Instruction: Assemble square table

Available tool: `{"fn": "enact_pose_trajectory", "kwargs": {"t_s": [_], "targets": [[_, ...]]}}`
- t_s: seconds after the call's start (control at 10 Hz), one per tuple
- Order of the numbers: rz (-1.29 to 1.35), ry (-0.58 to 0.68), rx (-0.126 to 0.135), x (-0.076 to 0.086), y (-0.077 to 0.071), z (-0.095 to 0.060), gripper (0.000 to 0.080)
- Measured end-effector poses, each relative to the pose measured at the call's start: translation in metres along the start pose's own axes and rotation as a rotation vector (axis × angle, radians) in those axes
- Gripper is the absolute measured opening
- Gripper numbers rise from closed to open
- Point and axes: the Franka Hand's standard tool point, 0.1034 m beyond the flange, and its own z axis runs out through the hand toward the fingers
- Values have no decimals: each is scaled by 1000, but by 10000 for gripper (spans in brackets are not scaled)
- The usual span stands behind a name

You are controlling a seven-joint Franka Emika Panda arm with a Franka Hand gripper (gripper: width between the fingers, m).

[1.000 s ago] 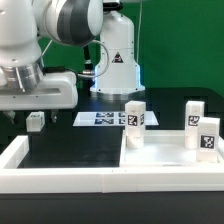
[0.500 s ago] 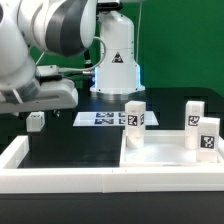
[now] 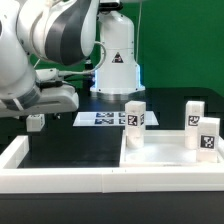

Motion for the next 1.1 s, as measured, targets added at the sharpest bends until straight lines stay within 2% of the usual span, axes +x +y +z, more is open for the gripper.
{"fn": "enact_pose_trajectory", "kwargs": {"t_s": [0.1,0.2,0.4,0.7,0.8,0.9,1.0,1.1], "targets": [[-15,7,1,-7,4,17,649],[-26,7,6,-14,6,26,649],[-28,36,-5,-17,3,40,649],[-24,33,1,-20,5,43,649],[-24,33,2,-20,4,43,551],[-26,35,-2,-19,4,43,415],[-26,37,-2,-18,4,42,415],[-26,37,-2,-18,4,42,286]]}}
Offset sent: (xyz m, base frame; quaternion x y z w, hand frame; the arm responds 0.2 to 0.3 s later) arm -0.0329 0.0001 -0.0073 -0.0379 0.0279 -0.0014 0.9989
